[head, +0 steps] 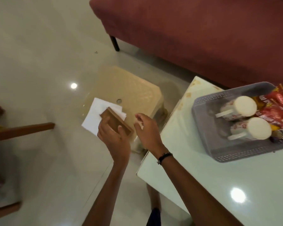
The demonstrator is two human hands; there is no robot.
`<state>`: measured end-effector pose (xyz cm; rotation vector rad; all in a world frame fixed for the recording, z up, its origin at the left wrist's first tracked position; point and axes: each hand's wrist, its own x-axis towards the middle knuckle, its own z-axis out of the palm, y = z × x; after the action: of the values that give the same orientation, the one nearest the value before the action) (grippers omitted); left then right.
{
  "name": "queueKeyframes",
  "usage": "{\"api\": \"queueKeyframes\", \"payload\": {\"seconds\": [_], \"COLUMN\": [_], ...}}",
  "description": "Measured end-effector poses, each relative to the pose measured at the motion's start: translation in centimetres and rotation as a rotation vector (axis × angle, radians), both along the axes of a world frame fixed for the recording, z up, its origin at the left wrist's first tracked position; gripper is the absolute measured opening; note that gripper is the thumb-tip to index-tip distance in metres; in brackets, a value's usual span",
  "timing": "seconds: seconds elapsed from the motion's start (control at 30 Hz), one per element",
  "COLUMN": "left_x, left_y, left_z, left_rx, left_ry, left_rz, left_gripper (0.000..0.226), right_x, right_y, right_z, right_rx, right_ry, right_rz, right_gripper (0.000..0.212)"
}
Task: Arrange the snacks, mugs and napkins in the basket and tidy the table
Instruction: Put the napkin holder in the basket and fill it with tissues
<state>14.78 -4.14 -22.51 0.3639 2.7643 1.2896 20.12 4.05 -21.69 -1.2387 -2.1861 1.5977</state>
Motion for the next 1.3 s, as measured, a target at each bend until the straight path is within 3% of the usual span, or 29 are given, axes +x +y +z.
{"api": "queueKeyframes", "payload": {"seconds": [0.17,0.33,0.7,1.03,1.2,1.3], "left_x": [-2.0,-2.6,0.7,12.8,18.1,19.1], "left_y": [-1.3,-1.9,-0.7,7.5,11.3,12.4], "left_z": [-1.0,-1.4,1.0,2.6,2.0,0.6], "left_rx": [0.147,0.151,0.109,0.151,0.143,0.051], "left_ry": [-0.488,-0.604,-0.532,-0.547,-0.437,-0.270], "left_rz": [0.123,0.040,-0.123,-0.637,-0.816,-0.847], "left_gripper": [0.059,0.053,0.052,0.067,0.059,0.050], "right_x": [-2.9,-3.7,1.0,16.2,21.7,23.4], "right_y": [-1.4,-2.3,-2.0,4.6,8.4,10.0], "right_z": [-1.3,-2.6,-0.9,0.9,-0.3,-2.0], "right_rx": [0.131,0.189,0.167,0.323,0.375,0.314], "right_ry": [-0.121,-0.169,-0.038,-0.049,-0.152,-0.191], "right_rz": [0.210,0.288,0.138,-0.273,-0.405,-0.403], "right_gripper": [0.037,0.029,0.033,0.027,0.022,0.024]}}
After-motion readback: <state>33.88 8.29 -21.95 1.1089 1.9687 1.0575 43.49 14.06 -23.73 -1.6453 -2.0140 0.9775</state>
